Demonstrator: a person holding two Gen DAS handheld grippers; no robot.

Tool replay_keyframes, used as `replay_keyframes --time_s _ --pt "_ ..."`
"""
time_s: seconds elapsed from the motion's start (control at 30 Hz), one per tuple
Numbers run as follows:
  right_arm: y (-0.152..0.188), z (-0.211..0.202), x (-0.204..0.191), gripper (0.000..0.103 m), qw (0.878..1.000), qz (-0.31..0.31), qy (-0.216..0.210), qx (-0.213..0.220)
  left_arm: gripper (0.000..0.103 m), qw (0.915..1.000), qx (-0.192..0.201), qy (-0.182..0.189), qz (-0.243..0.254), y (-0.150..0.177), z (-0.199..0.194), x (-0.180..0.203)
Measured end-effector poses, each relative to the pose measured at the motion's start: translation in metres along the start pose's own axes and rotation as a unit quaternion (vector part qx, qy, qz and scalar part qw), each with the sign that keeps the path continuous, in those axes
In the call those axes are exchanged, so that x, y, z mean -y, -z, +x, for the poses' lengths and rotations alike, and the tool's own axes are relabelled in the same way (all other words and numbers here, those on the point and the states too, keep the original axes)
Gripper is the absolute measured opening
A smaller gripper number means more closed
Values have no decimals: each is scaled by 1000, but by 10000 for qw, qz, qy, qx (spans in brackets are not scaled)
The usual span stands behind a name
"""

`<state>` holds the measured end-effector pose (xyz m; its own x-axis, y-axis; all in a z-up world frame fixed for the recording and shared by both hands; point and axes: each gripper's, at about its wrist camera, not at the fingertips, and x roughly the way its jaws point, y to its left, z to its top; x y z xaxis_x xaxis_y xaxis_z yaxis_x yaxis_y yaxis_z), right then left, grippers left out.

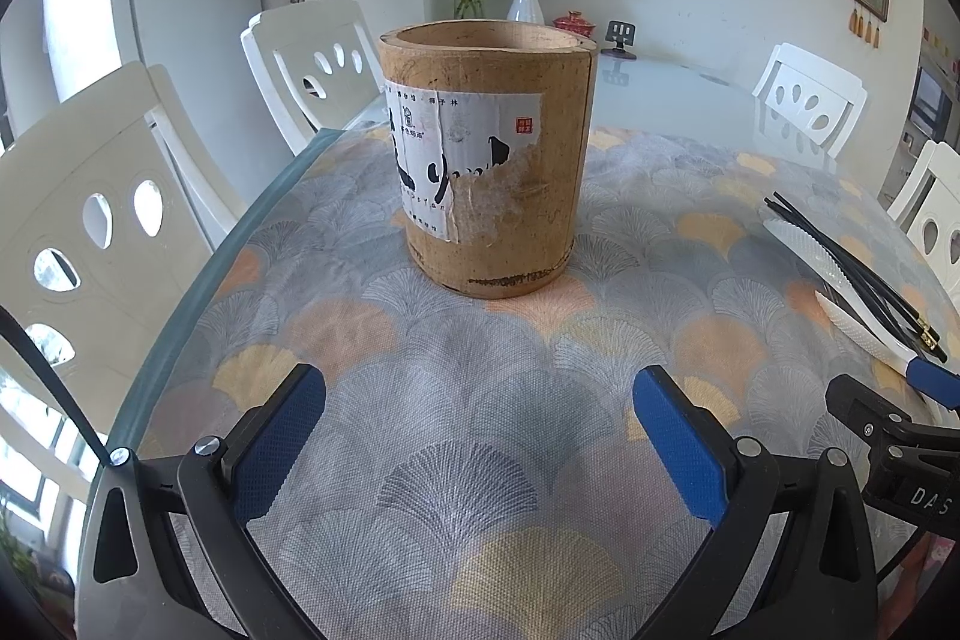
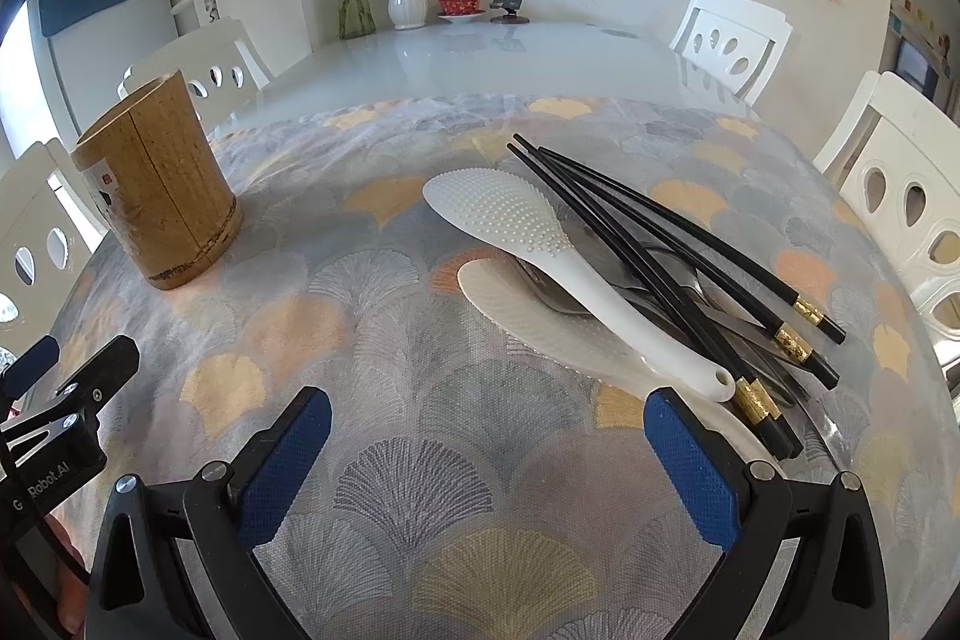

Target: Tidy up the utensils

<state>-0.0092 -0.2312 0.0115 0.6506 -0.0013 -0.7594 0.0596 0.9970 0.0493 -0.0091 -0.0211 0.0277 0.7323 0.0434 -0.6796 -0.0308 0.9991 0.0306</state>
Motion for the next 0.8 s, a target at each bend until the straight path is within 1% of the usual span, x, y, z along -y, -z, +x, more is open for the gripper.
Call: replay_keyframes --time_s 0.27,0.37,0.47,0.57,0.63,0.73,0.8 --pt "0 -1 1 103 10000 -19 -6 6 103 10000 18 6 -17 0 -1 0" --pt "0 -1 1 103 10000 -21 -3 12 103 9999 82 20 -64 -1 -4 -2" --pt "0 -1 1 103 10000 -20 7 15 103 9998 87 121 -95 -3 -7 -5" --pt "-1 1 0 103 10000 1 72 -24 103 9992 276 192 -219 -11 -15 -10" --pt "-1 2 0 103 10000 13 78 -55 103 9987 325 281 -284 -21 -16 -13" --pt "-1 4 0 103 9999 12 46 -139 103 9986 381 293 -238 -37 -10 -15" --pt "-1 7 0 103 9998 14 24 -217 103 9989 379 265 -124 -48 1 -14"
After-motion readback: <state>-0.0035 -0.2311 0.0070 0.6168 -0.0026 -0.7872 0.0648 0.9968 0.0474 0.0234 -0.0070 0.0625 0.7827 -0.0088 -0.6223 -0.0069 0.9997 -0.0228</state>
